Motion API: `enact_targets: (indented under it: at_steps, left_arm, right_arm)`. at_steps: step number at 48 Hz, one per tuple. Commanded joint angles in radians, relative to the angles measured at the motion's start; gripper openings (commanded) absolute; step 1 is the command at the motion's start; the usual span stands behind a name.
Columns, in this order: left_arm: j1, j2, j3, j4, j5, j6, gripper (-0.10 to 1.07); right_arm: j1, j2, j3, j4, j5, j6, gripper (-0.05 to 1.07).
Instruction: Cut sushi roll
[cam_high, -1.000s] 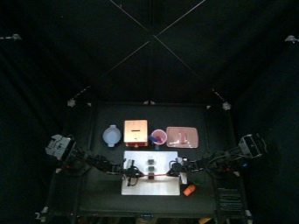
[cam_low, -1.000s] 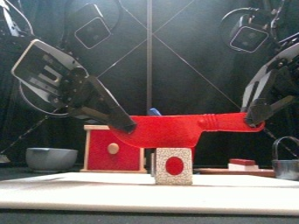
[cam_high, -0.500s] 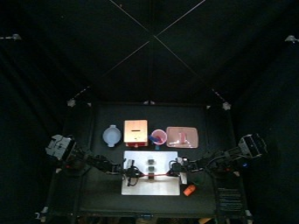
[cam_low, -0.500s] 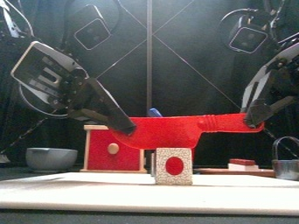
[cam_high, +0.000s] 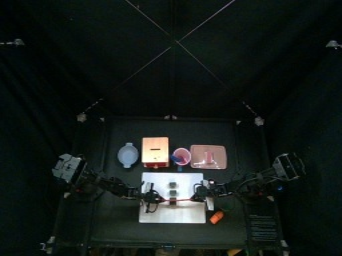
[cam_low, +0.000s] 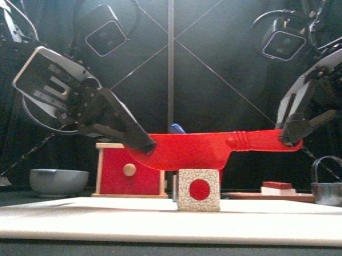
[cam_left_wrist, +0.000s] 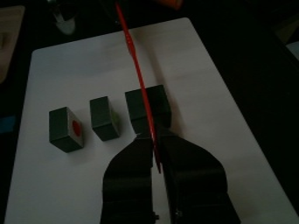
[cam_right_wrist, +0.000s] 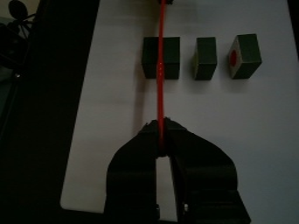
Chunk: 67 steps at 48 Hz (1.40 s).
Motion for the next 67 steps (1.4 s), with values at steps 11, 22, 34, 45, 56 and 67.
enact_targets:
  at_steps: [11,22,34,45,56,67]
  left_arm:
    - [-0.003,-0.020,-0.006,0.006,-0.002,0.005,0.37]
    - [-0.006,-0.031,-0.009,0.008,0.000,0.006,0.37]
    - [-0.006,-0.021,-0.006,0.009,0.003,0.003,0.37]
    - [-0.006,-0.009,-0.009,0.008,0.005,0.005,0.37]
    - [-0.008,0.009,-0.008,0.008,0.005,0.003,0.37]
    - [-0.009,0.043,-0.005,0.005,0.008,-0.003,0.37]
  right_arm:
    - [0.014,-0.014,-0.011,-0.002,0.000,-0.003,0.32]
    - [0.015,-0.017,-0.014,0.002,0.002,-0.003,0.32]
    - [0.017,-0.008,-0.012,0.012,0.012,-0.003,0.32]
    - [0.028,0.003,-0.012,0.026,0.017,-0.003,0.32]
    - [0.021,0.020,-0.009,0.038,0.021,-0.003,0.32]
    - [0.029,0.054,-0.014,0.051,0.020,0.000,0.32]
